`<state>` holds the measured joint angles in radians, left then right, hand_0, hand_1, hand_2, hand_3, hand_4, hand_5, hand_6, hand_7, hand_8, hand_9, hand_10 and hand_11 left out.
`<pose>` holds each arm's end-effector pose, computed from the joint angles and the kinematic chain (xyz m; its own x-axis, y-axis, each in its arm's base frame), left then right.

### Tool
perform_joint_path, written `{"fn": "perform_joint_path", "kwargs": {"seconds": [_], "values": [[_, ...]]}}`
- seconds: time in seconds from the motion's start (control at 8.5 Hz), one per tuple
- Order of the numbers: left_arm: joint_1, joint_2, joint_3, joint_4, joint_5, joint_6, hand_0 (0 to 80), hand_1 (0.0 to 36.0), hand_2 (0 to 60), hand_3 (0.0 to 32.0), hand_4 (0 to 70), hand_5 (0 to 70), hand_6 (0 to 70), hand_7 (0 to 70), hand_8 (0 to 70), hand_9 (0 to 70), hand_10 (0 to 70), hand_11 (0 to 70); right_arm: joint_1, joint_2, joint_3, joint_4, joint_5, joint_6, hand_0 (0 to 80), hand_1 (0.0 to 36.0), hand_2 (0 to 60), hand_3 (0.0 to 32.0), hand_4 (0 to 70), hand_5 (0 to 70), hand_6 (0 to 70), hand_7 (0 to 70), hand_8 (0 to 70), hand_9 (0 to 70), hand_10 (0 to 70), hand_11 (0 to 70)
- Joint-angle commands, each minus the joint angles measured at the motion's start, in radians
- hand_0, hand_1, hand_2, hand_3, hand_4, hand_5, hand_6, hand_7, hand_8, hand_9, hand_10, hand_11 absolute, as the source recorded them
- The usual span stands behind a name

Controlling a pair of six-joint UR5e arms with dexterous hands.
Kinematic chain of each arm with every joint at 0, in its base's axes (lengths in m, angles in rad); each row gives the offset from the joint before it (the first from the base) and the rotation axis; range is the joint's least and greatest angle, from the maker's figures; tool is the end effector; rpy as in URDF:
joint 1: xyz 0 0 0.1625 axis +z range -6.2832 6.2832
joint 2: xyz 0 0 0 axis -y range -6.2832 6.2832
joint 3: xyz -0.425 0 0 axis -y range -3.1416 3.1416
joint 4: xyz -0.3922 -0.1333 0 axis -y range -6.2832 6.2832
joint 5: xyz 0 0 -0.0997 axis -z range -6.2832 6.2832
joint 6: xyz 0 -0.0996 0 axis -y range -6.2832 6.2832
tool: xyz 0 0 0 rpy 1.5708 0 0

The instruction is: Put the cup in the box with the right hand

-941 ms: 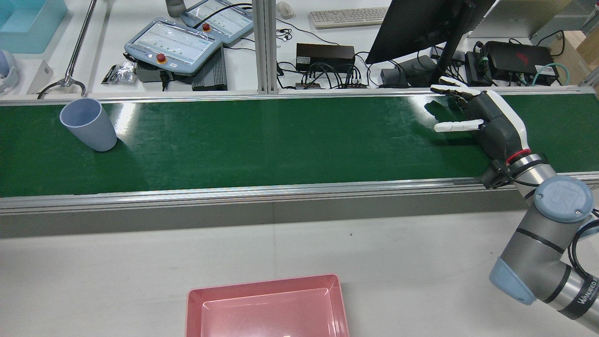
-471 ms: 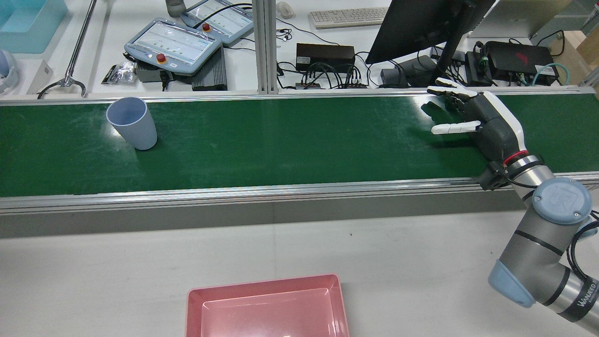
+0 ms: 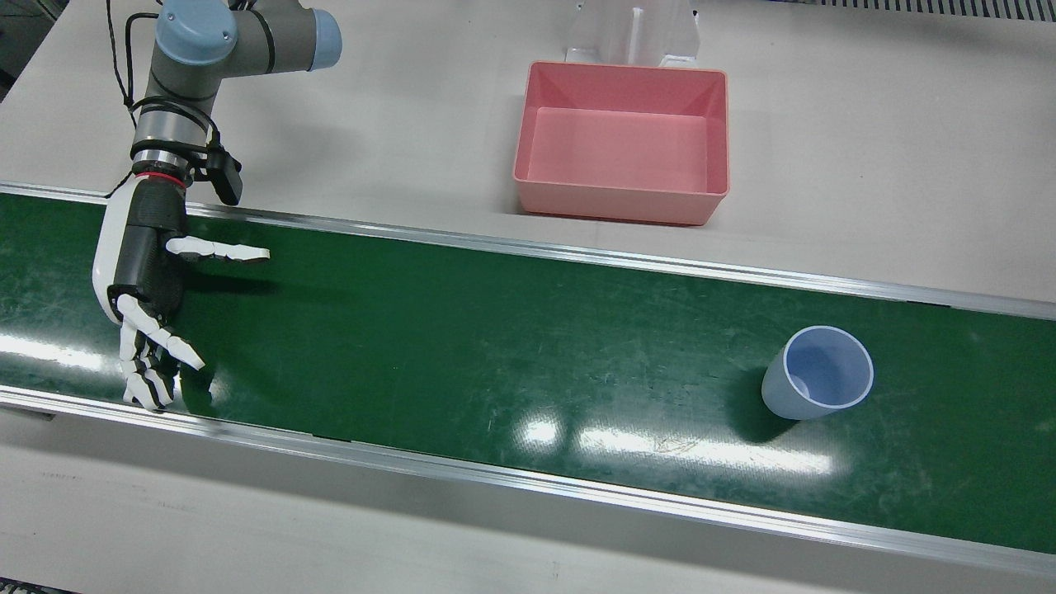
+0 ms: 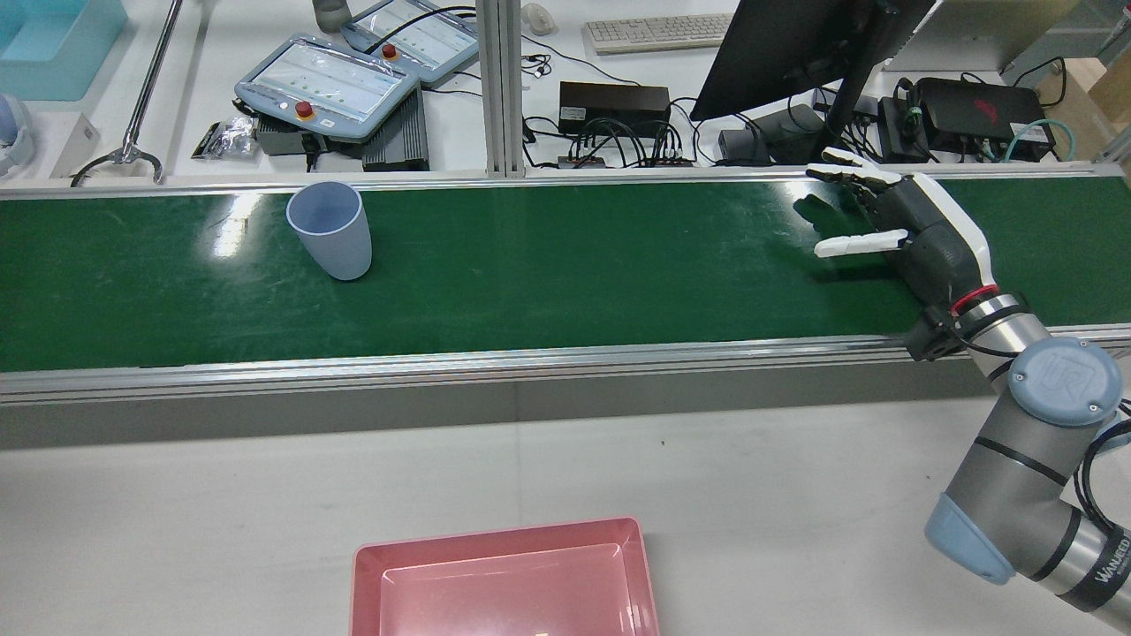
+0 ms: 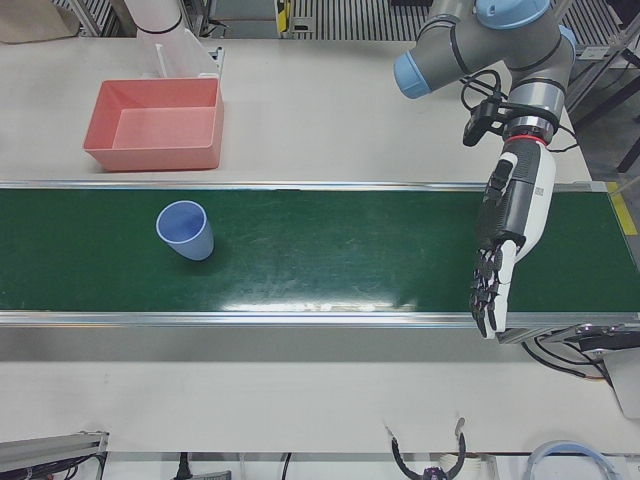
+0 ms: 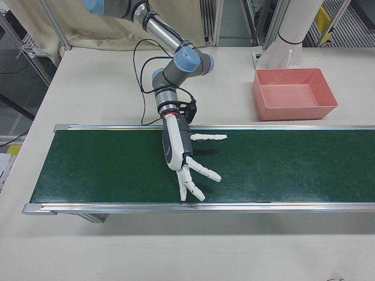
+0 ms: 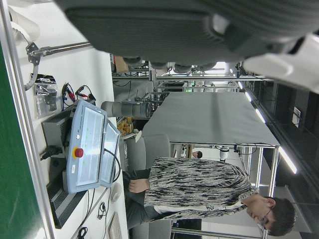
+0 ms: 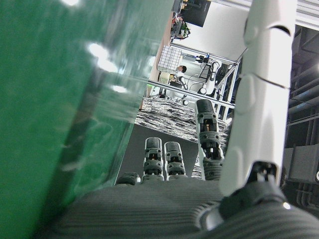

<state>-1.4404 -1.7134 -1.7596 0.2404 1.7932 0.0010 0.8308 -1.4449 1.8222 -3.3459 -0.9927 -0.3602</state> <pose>-0.0406 -0.5470 0.5460 -0.9385 -0.3445 -0.0210 -0.0109 0.0905 -0.9958 -0.2102 -0.5086 0.5235 -0.9594 0.1117 0.2592 -0.2373 0.1779 -0.9550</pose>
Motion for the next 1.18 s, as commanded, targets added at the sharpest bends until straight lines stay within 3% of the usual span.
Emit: {"fn": "perform_joint_path", "kwargs": {"seconds": [0.0,0.24,0.35,0.71,0.82,1.06], "values": [[0.0,0.0,0.0,0.0,0.0,0.001,0.0,0.0,0.0,0.0,0.0,0.0,0.0,0.0,0.0,0.0,0.0,0.0,-0.002,0.0,0.002,0.0,-0.001,0.0,59.4,17.6,2.2,0.0,19.0,7.2,5.8,19.4,10.1,18.3,0.0,2.0],[0.0,0.0,0.0,0.0,0.0,0.001,0.0,0.0,0.0,0.0,0.0,0.0,0.0,0.0,0.0,0.0,0.0,0.0,-0.005,0.005,0.003,-0.001,-0.001,-0.002,57.5,20.3,8.9,0.0,15.4,7.2,5.8,19.5,10.1,18.2,0.0,2.1],[0.0,0.0,0.0,0.0,0.0,0.001,0.0,0.0,0.0,0.0,0.0,0.0,0.0,0.0,0.0,0.0,0.0,0.0,-0.007,0.006,0.005,-0.001,-0.003,-0.005,59.1,17.5,2.3,0.0,19.7,7.1,5.8,19.5,10.1,18.4,0.0,1.9],[0.0,0.0,0.0,0.0,0.0,0.001,0.0,0.0,0.0,0.0,0.0,0.0,0.0,0.0,0.0,0.0,0.0,0.0,-0.007,0.006,0.003,0.0,-0.003,0.0,61.7,21.1,5.4,0.0,15.8,7.9,6.0,19.5,10.3,18.4,0.0,2.1],[0.0,0.0,0.0,0.0,0.0,0.001,0.0,0.0,0.0,0.0,0.0,0.0,0.0,0.0,0.0,0.0,0.0,0.0,-0.007,0.006,0.003,0.0,-0.003,0.0,63.5,18.2,0.0,0.0,19.9,7.8,6.0,19.4,10.3,18.4,0.0,2.0],[0.0,0.0,0.0,0.0,0.0,0.001,0.0,0.0,0.0,0.0,0.0,0.0,0.0,0.0,0.0,0.0,0.0,0.0,-0.009,0.008,0.005,0.0,-0.003,-0.002,62.3,18.9,1.9,0.0,19.5,7.7,6.0,19.7,10.3,18.5,0.0,1.8]]}}
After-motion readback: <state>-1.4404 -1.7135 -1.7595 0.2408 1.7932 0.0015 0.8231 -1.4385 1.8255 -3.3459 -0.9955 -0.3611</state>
